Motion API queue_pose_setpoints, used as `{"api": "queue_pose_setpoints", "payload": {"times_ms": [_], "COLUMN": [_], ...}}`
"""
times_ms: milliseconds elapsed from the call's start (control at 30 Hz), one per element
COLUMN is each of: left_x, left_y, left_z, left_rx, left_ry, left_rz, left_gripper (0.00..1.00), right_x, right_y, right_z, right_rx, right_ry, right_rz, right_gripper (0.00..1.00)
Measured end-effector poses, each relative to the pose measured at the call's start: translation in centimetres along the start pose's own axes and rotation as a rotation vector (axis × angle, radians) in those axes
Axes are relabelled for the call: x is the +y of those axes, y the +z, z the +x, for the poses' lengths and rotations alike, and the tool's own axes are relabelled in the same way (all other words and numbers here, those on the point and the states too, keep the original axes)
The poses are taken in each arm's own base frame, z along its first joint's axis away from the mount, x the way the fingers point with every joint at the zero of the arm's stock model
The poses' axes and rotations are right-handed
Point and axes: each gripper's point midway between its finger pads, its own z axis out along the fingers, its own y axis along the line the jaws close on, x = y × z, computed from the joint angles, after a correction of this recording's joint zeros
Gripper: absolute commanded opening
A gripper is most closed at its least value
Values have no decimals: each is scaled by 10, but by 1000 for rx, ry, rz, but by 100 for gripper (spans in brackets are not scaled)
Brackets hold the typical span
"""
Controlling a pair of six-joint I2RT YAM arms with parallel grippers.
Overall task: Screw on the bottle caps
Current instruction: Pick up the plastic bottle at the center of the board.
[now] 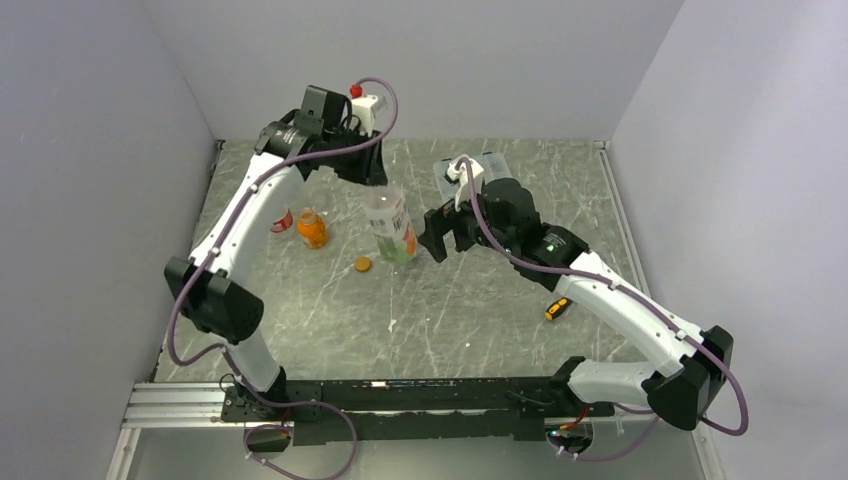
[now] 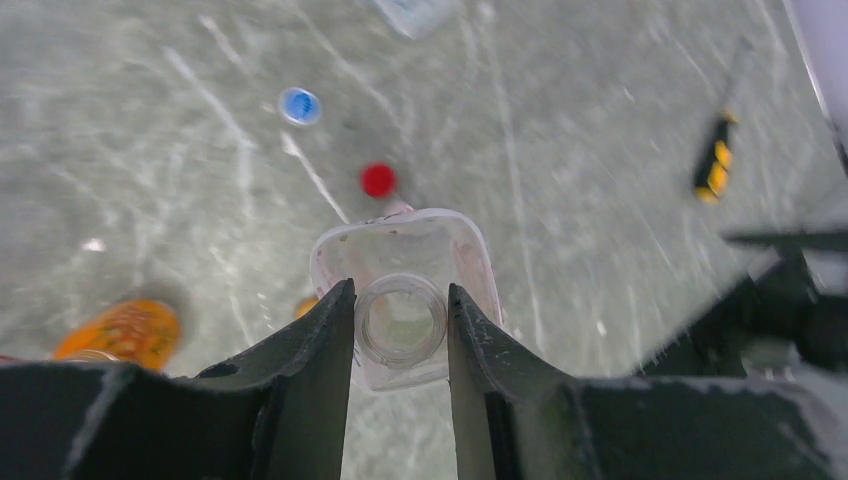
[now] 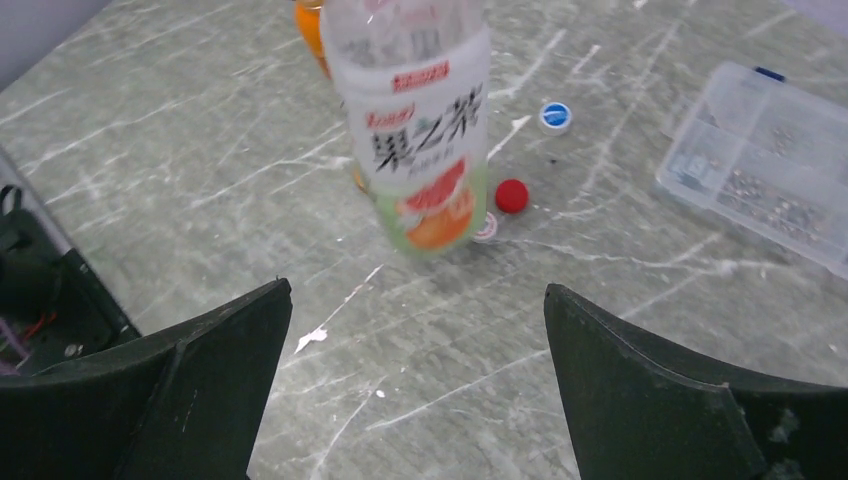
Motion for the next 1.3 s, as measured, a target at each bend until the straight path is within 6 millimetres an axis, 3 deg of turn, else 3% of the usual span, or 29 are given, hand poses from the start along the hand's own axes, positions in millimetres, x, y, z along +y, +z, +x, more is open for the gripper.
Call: {"api": "queue_pose_setpoints", "payload": {"times_ms": [133, 333, 533, 700, 1000, 1300], "left_x": [-44, -105, -137, -152, -166, -172], "left_y": [-33, -107, -149, -156, -164, -164], "left_z": [26, 50, 57, 55, 38, 27], "left_rx": [48, -18, -85, -115, -188, -243], "left_ry": [94, 248, 316, 332, 341, 338], "left_rz": [196, 486, 677, 787, 881, 923], "left_gripper": [0, 0, 0, 0, 0, 0], "right_x": [12, 17, 49, 73, 96, 88], "right_y": [-8, -36, -59, -70, -79, -64], "right_z": [1, -6, -3, 1, 8, 5], "right_rx": [-18, -80, -101, -70, -27, -62], "right_ry": [-24, -1, 18, 39, 46, 100], "right_rz": [-109, -287, -554, -742, -897, -801], "right_gripper": [100, 100, 100, 100, 100, 100]}}
